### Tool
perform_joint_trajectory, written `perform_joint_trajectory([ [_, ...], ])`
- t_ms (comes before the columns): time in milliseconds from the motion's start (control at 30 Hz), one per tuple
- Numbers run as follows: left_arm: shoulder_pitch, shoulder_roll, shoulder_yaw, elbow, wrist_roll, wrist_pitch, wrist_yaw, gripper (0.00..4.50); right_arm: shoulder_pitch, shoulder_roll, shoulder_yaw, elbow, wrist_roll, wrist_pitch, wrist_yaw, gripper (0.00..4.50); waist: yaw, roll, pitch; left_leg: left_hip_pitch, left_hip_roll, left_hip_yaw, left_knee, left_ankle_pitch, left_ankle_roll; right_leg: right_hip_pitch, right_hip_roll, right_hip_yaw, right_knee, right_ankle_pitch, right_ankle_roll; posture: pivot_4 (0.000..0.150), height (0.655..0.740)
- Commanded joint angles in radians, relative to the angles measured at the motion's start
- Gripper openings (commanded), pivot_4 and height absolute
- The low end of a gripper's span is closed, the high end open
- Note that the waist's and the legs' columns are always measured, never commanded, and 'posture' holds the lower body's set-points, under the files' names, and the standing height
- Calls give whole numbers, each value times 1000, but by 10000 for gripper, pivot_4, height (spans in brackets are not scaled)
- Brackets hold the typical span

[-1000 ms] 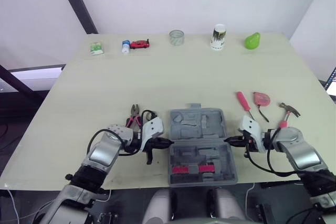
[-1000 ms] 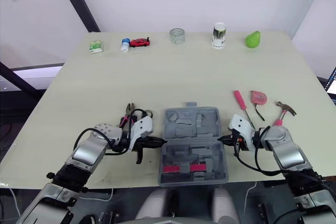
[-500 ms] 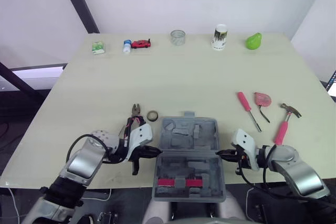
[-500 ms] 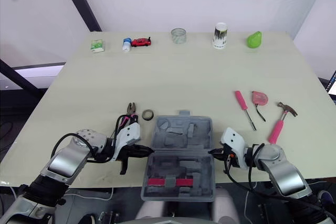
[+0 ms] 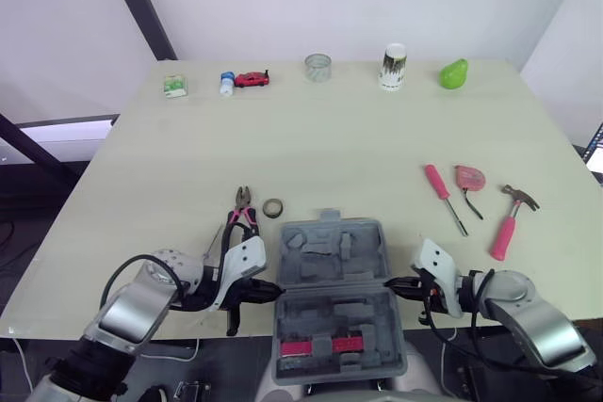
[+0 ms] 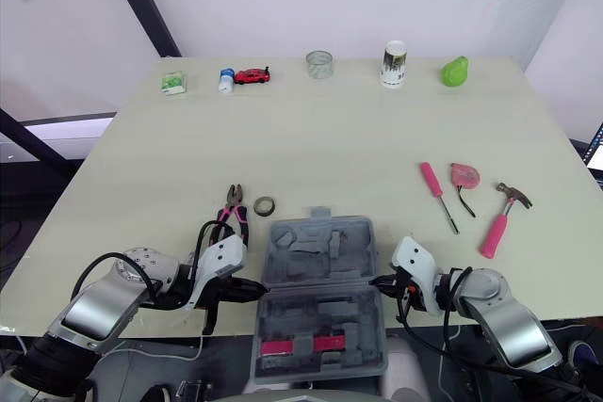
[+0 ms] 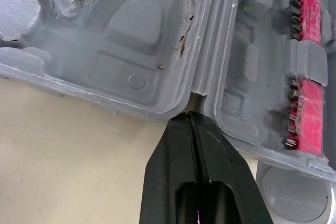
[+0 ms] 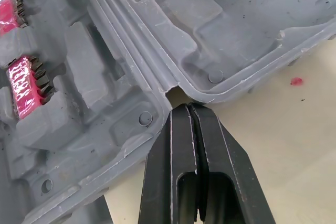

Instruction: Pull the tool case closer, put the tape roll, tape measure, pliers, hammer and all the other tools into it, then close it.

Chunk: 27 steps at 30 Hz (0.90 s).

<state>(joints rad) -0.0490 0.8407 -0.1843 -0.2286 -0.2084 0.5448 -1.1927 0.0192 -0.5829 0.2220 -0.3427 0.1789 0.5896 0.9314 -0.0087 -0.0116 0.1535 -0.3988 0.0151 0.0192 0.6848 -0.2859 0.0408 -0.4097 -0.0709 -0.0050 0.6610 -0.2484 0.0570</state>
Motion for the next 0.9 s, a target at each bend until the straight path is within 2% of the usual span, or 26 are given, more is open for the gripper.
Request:
perform_joint_trajectory([
  [33, -7, 5, 8, -23, -20, -13, 2, 563, -9, 2, 7, -16, 25, -12, -4, 0, 0, 0, 0, 0, 0, 0, 0, 0, 0, 0, 0, 0, 0, 0, 0, 1500, 7400],
  [900, -26, -14, -6, 42, 6, -74, 45, 563, -49, 1, 14, 48, 10, -57, -31, 0, -1, 0, 0, 0, 0, 0, 0, 0, 0, 0, 0, 0, 0, 0, 0, 1500, 7400],
])
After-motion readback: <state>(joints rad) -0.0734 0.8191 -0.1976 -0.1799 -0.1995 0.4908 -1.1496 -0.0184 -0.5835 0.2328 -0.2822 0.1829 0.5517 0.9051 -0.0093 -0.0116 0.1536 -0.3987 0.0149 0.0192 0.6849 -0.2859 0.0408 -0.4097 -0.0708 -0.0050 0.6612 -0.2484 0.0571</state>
